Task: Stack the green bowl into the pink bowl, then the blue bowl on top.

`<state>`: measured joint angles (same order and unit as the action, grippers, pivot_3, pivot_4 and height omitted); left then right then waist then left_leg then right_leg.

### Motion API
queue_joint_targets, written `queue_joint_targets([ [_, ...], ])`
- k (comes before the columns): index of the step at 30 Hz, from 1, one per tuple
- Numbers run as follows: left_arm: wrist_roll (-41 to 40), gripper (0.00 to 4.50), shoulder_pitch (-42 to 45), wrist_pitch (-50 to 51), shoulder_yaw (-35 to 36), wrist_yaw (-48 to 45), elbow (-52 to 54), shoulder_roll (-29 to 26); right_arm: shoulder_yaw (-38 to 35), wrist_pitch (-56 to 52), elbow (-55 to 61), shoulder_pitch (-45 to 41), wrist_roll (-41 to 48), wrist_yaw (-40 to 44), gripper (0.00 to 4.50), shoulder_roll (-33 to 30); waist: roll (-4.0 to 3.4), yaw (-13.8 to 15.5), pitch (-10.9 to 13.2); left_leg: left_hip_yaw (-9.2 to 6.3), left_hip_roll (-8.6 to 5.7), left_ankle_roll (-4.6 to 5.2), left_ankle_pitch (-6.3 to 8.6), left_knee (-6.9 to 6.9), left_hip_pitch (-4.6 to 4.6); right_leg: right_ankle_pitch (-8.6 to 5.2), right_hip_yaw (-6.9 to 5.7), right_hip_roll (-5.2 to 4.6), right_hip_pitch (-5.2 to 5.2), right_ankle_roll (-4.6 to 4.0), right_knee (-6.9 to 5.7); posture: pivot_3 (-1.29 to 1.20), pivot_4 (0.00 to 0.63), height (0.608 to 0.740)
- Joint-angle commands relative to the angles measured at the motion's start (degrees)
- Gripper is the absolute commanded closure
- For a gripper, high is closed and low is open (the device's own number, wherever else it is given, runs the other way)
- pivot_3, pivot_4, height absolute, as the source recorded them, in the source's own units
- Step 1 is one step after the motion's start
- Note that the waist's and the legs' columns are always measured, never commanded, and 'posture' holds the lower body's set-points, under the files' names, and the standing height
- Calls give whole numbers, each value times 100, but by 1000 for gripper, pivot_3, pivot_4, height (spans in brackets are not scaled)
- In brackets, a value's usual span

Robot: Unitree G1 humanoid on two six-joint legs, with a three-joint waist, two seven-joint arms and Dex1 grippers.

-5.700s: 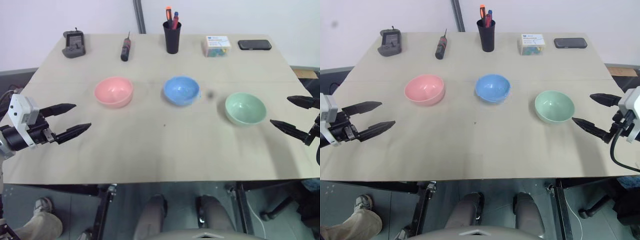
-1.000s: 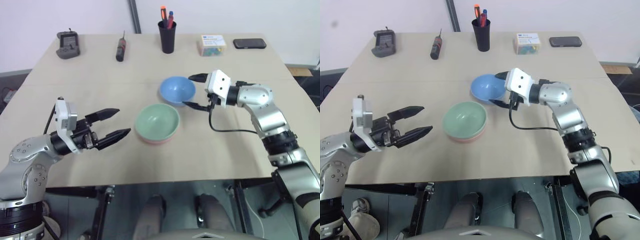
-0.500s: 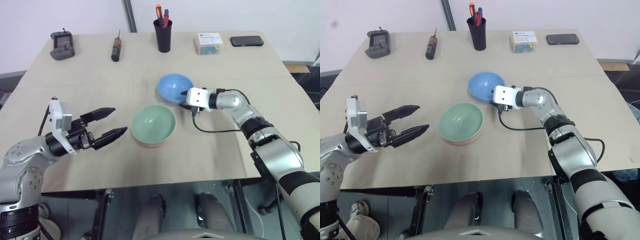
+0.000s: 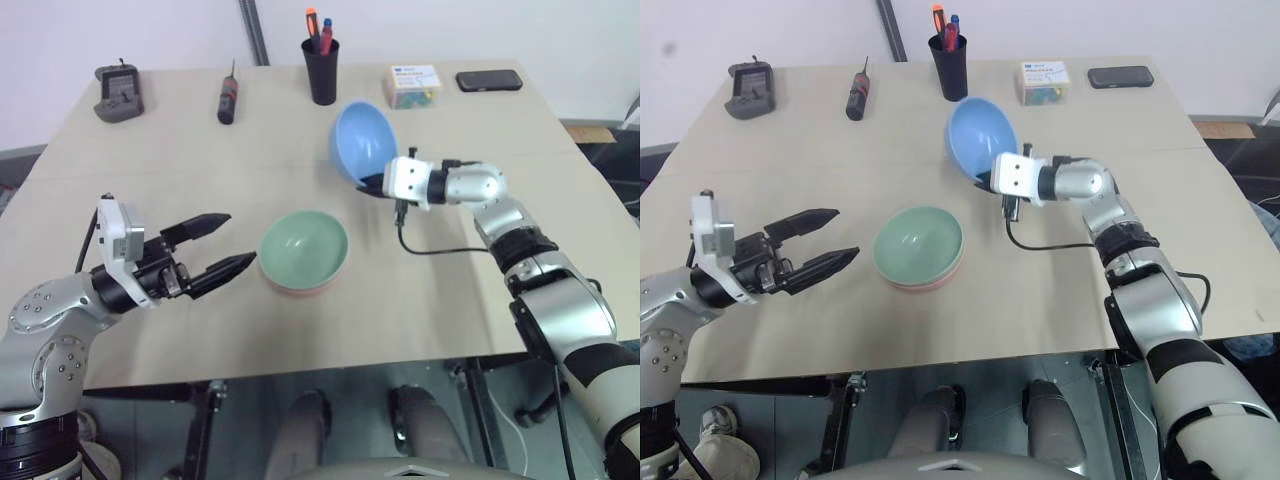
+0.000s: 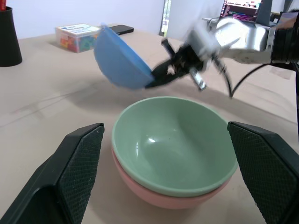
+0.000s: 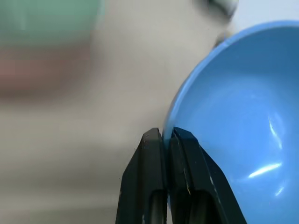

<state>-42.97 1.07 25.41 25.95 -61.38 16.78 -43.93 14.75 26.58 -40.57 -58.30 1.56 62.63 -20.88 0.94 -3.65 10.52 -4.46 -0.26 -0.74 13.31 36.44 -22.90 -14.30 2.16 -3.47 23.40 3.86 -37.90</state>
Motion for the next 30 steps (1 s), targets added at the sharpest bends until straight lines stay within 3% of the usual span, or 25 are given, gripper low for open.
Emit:
queue_joint_targets([
  [1, -27, 0, -148, -148, 204, -190, 16, -127, 67, -1933, 2807, 708, 1449, 983, 4437, -407, -1, 33, 0, -6, 1, 1, 0, -1, 2, 0, 1, -1, -1, 0, 0, 0, 150, 740],
  [4, -80, 0, -338, -109, 389, -398, -35, -307, 189, -3159, 4266, 1001, 1879, 902, 4437, -535, -2, 35, 1, -12, -1, 1, 1, -2, -5, 0, 5, -6, 7, 0, 1, 0, 150, 740],
  [9, -95, 0, -488, -86, 587, -662, -180, -569, 525, -3838, 4622, 1070, 1654, 691, 4437, -326, 0, 33, -1, -3, 3, 1, 0, -2, 13, 0, 5, 5, 4, 0, -10, 0, 150, 740],
  [10, -89, 0, -508, -87, 627, -705, -201, -617, 569, -3915, 4545, 1056, 1604, 661, 3957, -272, -1, 38, 0, 4, 3, 1, 0, 0, 12, 0, 3, 8, 2, 0, -10, 0, 150, 740],
  [12, -100, 0, -560, -68, 727, -763, -214, -682, 600, -4069, 4487, 1055, 1638, 683, 3672, -214, 0, 59, -1, 12, 4, -1, -1, 7, 10, 0, 3, 9, 2, 0, -10, 0, 150, 740],
  [13, -123, 0, -607, -45, 786, -790, -202, -710, 619, -4080, 4465, 1066, 1618, 689, 3301, -200, 0, 75, -1, 12, 4, -1, -1, 8, 9, 0, 3, 9, 1, -1, -10, 0, 150, 740],
  [17, -201, 0, -904, 107, 1017, -883, -17, -798, 602, -3774, 4231, 1123, 1239, 466, 1529, -202, 2, 118, -2, 14, 3, -1, 0, 9, 4, 1, 4, 6, 3, -1, -7, 0, 150, 740],
  [20, -95, 0, -1118, 334, 1077, -585, 139, -830, 181, -3696, 4321, 1285, 1341, 109, 191, -162, 2, 125, -2, 15, 3, -1, 0, 4, 1, 0, 4, 5, 5, -1, -4, 0, 150, 740],
  [25, 633, 0, -1495, -44, 892, -103, 371, -636, -657, -4047, 5042, 1996, 1835, -157, 66, -592, 3, 159, -2, 8, 1, 0, 0, 2, -3, 0, 2, -5, 4, -1, 1, 0, 150, 740],
  [30, 836, 0, -1616, -264, 900, -160, 222, -630, -1468, -4569, 5705, 3364, 2022, -280, 66, -1603, 10, 217, -7, 12, -8, 1, 0, 0, -5, 0, -6, -13, 0, -1, 6, 0, 150, 740],
])
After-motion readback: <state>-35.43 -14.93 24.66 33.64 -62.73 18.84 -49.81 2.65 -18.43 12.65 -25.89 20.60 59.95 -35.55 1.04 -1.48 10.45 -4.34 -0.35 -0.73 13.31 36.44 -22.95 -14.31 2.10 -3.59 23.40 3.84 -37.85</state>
